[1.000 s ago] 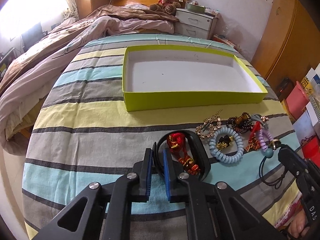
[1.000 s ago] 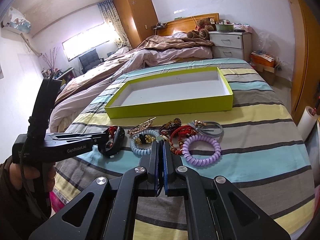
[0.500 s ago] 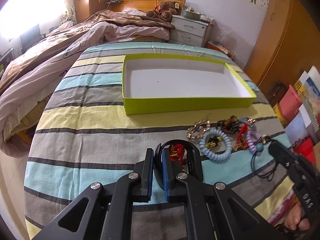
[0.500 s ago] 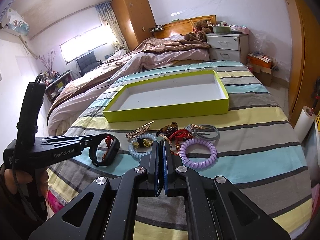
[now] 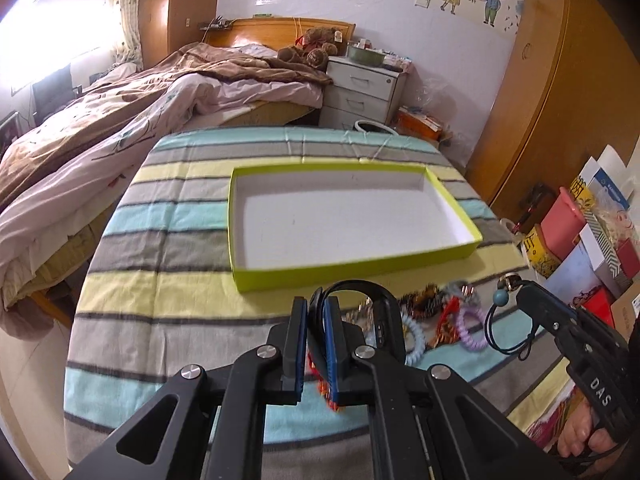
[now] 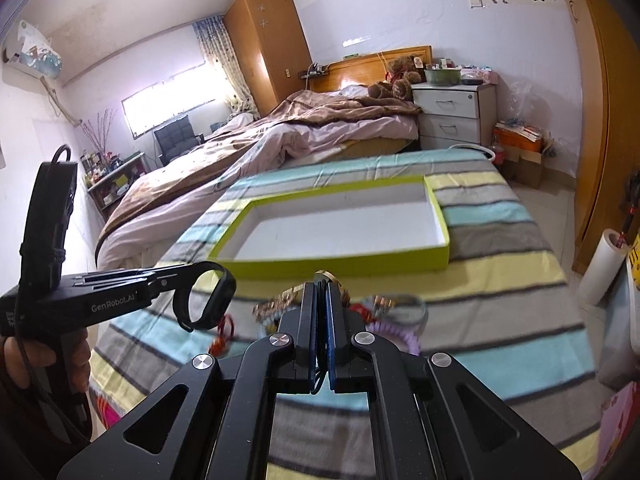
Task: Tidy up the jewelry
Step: 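Carry the black wristband and cord bracelet with both grippers over the green box, then open both grippers to drop the wristband and cord bracelet into the box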
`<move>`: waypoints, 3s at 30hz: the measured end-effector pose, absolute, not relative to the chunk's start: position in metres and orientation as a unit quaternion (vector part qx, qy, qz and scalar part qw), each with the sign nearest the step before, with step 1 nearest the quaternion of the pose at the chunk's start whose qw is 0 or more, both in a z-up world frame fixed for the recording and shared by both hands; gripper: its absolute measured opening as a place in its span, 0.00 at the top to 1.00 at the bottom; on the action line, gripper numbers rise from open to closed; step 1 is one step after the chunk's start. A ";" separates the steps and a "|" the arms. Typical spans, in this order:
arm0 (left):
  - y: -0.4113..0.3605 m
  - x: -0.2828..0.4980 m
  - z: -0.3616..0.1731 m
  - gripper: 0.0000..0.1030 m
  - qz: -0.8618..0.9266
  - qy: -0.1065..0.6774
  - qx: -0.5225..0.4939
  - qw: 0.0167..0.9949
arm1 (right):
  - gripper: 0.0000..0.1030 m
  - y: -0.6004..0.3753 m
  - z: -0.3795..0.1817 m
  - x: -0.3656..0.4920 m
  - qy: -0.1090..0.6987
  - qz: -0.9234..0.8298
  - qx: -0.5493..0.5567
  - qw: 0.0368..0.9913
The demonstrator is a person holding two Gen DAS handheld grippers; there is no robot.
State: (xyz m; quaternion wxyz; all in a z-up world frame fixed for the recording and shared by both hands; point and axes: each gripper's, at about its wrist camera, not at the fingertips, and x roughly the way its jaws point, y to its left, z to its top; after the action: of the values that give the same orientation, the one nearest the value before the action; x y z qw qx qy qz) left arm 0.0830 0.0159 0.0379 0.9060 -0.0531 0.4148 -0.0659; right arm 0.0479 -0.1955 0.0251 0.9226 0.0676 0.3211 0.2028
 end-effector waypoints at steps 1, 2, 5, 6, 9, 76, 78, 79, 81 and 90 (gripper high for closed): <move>0.016 0.087 0.040 0.92 -0.067 0.414 -0.054 0.906 | 0.97 -0.196 0.027 0.052 0.322 0.204 0.067 0.922; 0.017 0.092 0.043 0.92 -0.067 0.413 -0.055 0.906 | 0.97 -0.197 0.030 0.059 0.324 0.206 0.069 0.921; 0.020 0.109 0.049 0.92 -0.068 0.412 -0.053 0.907 | 0.97 -0.199 0.035 0.076 0.328 0.207 0.075 0.919; 0.021 0.112 0.050 0.92 -0.070 0.411 -0.052 0.908 | 0.97 -0.200 0.037 0.083 0.330 0.205 0.078 0.918; 0.025 0.129 0.052 0.92 -0.070 0.410 -0.052 0.908 | 0.97 -0.202 0.042 0.104 0.335 0.203 0.078 0.917; 0.031 0.210 0.012 0.69 -0.068 0.439 -0.076 0.893 | 0.60 -0.193 0.003 0.223 0.414 0.166 0.010 0.895; 0.032 0.197 0.017 0.69 -0.070 0.433 -0.082 0.895 | 0.60 -0.195 0.008 0.212 0.408 0.168 0.010 0.897; 0.032 0.190 0.020 0.67 -0.070 0.429 -0.082 0.897 | 0.60 -0.196 0.010 0.205 0.406 0.166 0.011 0.899; 0.032 0.176 0.024 0.66 -0.069 0.420 -0.080 0.901 | 0.60 -0.199 0.013 0.193 0.402 0.167 0.015 0.900; 0.045 0.117 0.025 0.65 -0.067 0.406 -0.103 0.906 | 0.60 -0.209 0.016 0.133 0.389 0.162 0.018 0.907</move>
State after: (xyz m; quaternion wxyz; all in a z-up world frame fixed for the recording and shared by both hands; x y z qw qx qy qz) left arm 0.1168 0.0449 0.0252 0.9058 -0.1028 0.4055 -0.0674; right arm 0.1326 -0.2090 0.0162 0.9066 0.0181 0.3890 0.1624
